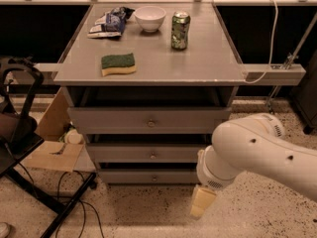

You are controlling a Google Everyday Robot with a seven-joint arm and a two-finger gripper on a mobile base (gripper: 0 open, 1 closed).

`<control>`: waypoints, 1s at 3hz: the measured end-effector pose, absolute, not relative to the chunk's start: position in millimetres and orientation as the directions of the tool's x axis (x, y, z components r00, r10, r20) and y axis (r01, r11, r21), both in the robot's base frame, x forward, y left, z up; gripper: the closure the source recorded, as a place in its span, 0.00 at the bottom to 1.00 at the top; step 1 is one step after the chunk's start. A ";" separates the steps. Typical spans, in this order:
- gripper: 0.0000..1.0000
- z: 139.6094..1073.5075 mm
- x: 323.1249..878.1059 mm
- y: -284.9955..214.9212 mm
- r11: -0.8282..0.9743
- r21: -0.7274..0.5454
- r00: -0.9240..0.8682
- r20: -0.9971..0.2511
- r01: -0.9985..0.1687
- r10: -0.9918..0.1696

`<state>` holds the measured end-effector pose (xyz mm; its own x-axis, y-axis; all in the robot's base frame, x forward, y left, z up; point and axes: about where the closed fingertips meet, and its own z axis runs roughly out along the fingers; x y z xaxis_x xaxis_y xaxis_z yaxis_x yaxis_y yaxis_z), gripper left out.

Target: Open bottom drawer

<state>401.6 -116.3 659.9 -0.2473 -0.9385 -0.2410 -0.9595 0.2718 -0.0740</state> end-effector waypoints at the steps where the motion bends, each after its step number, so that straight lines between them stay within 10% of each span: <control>1: 0.00 600.7 408.5 -105.8 0.275 0.023 -0.271 -0.258 -0.961 -0.927; 3: 0.00 584.6 414.3 -96.2 0.255 0.019 -0.252 -0.242 -0.967 -0.937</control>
Offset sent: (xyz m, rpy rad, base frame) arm 0.0077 0.0090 -0.0497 0.0348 0.0702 -0.0023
